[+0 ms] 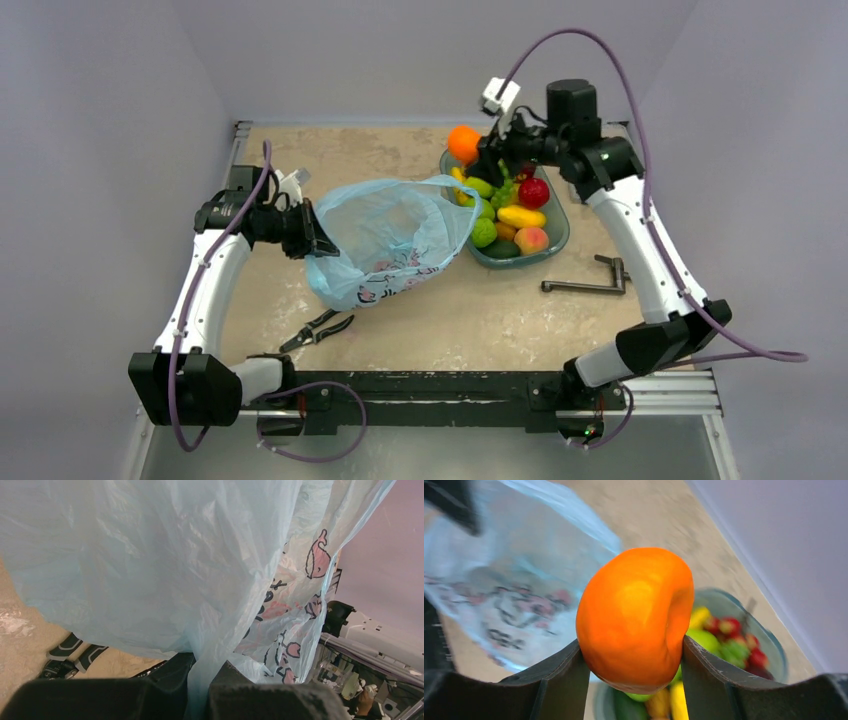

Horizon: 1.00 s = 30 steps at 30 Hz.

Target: Place the fake fruits into the plastic bag and tie a complex knot

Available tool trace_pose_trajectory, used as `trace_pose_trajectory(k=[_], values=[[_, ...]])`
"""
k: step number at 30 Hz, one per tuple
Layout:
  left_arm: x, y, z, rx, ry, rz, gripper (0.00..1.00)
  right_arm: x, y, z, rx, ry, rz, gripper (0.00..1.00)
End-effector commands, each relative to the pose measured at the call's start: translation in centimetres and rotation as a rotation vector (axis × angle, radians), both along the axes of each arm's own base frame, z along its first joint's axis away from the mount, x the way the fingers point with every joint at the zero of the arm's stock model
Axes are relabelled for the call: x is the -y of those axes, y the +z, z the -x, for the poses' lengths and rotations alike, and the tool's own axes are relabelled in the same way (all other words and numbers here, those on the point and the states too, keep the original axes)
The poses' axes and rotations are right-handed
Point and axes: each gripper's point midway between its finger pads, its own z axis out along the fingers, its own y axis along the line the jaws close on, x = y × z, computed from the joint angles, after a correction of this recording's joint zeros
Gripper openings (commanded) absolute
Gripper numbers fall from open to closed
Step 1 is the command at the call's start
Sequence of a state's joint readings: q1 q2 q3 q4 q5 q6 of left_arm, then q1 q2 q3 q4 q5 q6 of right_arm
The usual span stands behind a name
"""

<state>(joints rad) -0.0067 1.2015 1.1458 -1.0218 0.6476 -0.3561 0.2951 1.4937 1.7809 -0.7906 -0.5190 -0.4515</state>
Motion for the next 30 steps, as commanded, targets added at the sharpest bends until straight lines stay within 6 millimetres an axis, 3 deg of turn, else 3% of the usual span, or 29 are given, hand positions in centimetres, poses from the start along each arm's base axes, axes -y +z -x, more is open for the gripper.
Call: trace_pose_trajectory(k=[1, 6, 10, 13, 17, 19, 21, 23, 25, 27, 30], values=[[0.1, 0.2, -0.3, 0.032, -0.016, 0.012, 0.0, -9.9, -0.5, 6.7, -0.087, 0.303, -0.137, 0.27], [0.2, -0.1, -0.2, 0.018, -0.034, 0.02, 0.0, -16.2, -7.6, 8.4, -0.129, 0.399, -0.034, 0.24], [0.4, -0.4, -0.1, -0.002, -0.044, 0.034, 0.0, -20.2, -12.5, 7.8, -0.084, 0.364, 0.027, 0.23], [0.5, -0.4, -0.1, -0.004, -0.045, 0.039, 0.0, -21.9, -16.5, 6.3, -0.068, 0.306, 0.076, 0.21], [0.3, -0.4, -0.3, -0.002, -0.044, 0.025, 0.0, -21.4, -22.3, 4.9, -0.058, 0.273, 0.207, 0.22], [0.2, -0.6, -0.3, -0.007, -0.042, 0.015, 0.0, -19.9, -25.5, 5.1, -0.051, 0.283, 0.289, 0.25], [0.0, -0.8, -0.3, -0.014, -0.036, 0.007, 0.0, -18.6, -27.3, 5.5, -0.055, 0.284, 0.339, 0.27], [0.0, -1.0, -0.5, -0.019, -0.033, 0.006, 0.0, -17.5, -28.1, 5.9, -0.051, 0.286, 0.384, 0.33], [0.0, -1.3, -0.7, -0.029, -0.033, 0.005, 0.0, -17.1, -27.7, 6.2, -0.054, 0.294, 0.391, 0.54], [0.2, -1.4, -0.8, -0.033, -0.042, 0.017, 0.0, -17.7, -25.7, 6.4, -0.058, 0.303, 0.36, 0.78], [0.1, -1.5, -0.8, -0.034, -0.043, 0.014, 0.0, -19.7, -20.2, 6.9, -0.042, 0.341, 0.23, 0.9]])
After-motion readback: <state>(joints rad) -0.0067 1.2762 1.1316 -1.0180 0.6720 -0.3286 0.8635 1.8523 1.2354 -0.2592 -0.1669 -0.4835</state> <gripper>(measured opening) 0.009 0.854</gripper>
